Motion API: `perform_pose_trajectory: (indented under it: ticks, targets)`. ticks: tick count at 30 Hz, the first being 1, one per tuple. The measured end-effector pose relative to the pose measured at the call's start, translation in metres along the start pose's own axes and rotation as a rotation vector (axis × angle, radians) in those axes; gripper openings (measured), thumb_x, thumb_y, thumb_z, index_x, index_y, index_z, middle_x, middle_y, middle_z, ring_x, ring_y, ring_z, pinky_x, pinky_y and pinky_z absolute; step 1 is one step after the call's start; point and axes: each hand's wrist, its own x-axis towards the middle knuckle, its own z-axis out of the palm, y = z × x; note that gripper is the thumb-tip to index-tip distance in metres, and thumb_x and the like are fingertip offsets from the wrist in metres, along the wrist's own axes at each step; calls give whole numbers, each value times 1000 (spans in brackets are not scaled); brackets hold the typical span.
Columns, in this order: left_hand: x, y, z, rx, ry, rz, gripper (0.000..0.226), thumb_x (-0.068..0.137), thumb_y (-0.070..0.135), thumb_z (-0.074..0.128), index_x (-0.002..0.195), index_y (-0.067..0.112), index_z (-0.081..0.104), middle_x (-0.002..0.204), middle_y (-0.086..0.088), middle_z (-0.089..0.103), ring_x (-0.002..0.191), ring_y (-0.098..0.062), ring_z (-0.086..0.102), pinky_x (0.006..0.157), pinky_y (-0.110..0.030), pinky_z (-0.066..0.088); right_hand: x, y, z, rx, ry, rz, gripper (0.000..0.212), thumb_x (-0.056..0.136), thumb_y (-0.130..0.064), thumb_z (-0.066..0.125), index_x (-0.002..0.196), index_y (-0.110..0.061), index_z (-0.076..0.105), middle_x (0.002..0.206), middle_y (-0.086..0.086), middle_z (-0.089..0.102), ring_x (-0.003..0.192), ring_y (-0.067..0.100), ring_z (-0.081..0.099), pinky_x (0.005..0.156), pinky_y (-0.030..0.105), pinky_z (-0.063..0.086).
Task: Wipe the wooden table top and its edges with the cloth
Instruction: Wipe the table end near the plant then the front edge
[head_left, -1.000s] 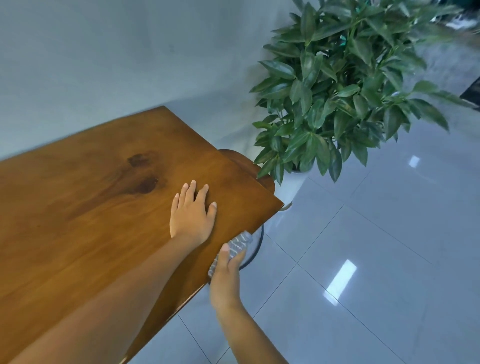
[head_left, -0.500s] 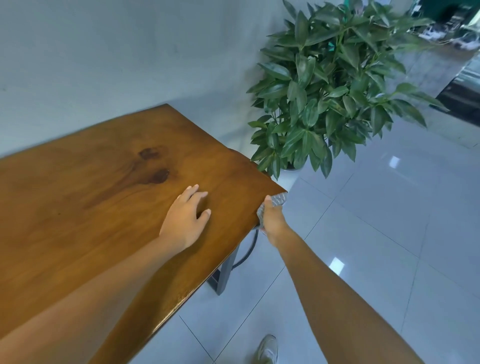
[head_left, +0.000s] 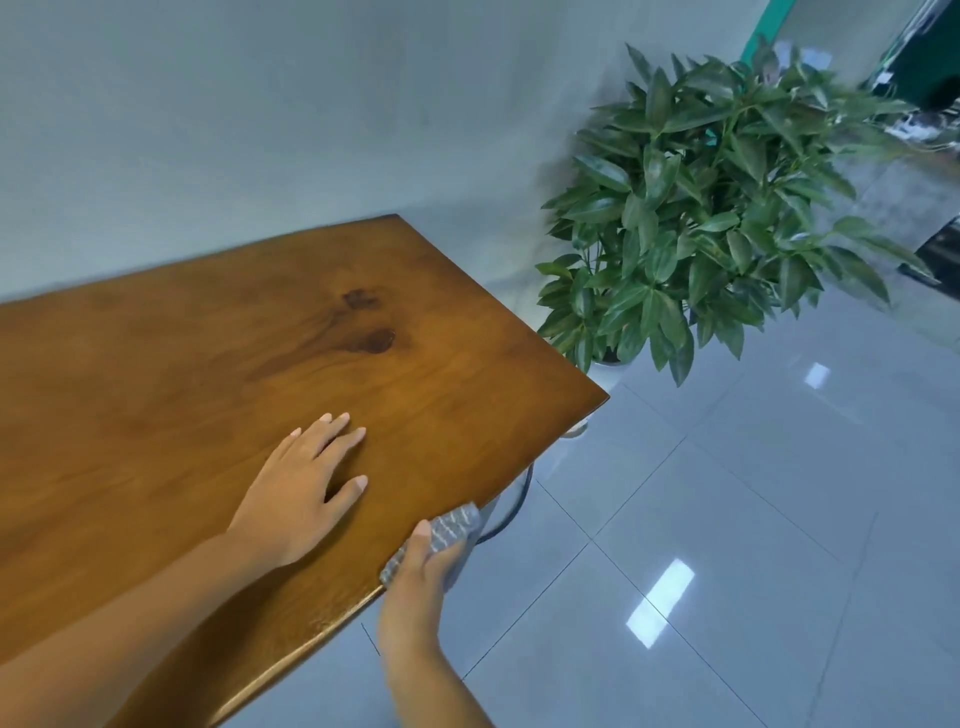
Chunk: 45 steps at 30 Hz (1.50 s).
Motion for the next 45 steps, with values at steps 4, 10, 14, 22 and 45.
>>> perform_pose_trajectory:
  ticks: [4, 10, 14, 22, 45]
  targets:
    - [-22, -12, -6, 80, -38, -64, 86, 88, 81, 8, 160, 37, 21, 170, 10, 13, 158, -12, 5, 127, -34, 6, 1, -4, -7, -52, -24, -62, 57, 110, -37, 33, 158, -28, 5, 144, -2, 43, 124, 17, 51, 105, 32, 48]
    - [-40, -9, 1, 161, -34, -107, 80, 89, 76, -9, 161, 42, 2, 170, 13, -4, 156, -9, -9, 124, -31, -7, 64, -42, -39, -176, -1, 16, 65, 106, -55, 29, 160, -23, 11, 159, 6, 38, 142, 31, 41, 118, 44, 35]
    - [-39, -7, 4, 209, -7, -115, 74, 93, 72, -7, 161, 42, -1, 169, 15, -7, 155, -7, -12, 124, -30, -7, 121, -70, -70, -210, -25, 54, 76, 102, -65, 26, 162, -21, 12, 163, 7, 33, 147, 33, 36, 121, 50, 30]
    - [-37, -8, 8, 214, -3, -105, 75, 93, 68, -11, 161, 38, 0, 169, 15, -8, 154, -5, -15, 125, -30, -7, 70, -55, -44, -45, 49, 13, 71, 104, -55, 34, 161, -21, 7, 152, 5, 43, 133, 28, 47, 111, 40, 39]
    - [-34, -11, 1, 113, 0, -91, 71, 98, 64, 7, 163, 35, 13, 171, 10, 5, 158, -11, -1, 127, -35, 0, 65, -41, -39, -219, -24, 96, 70, 104, -61, 27, 162, -23, 16, 163, 8, 33, 147, 30, 35, 123, 47, 28]
